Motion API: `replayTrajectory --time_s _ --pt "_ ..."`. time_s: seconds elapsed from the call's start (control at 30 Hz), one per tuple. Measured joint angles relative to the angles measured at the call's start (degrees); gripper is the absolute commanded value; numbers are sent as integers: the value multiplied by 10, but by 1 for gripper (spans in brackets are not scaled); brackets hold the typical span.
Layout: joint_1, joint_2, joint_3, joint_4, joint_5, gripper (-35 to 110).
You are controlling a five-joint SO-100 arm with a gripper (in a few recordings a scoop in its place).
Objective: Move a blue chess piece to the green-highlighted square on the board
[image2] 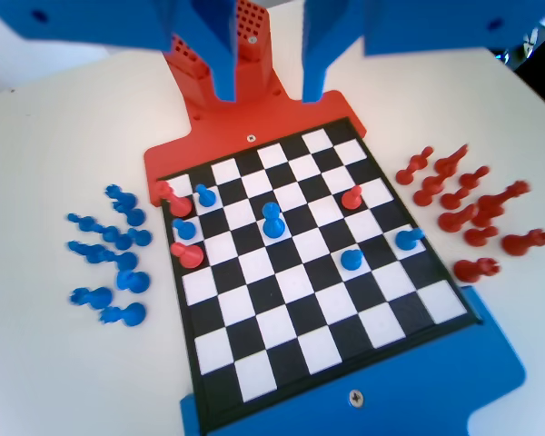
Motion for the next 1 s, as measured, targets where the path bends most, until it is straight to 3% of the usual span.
replayTrajectory --time_s 1.0 --pt "-14 -265 17 -157 -1 15"
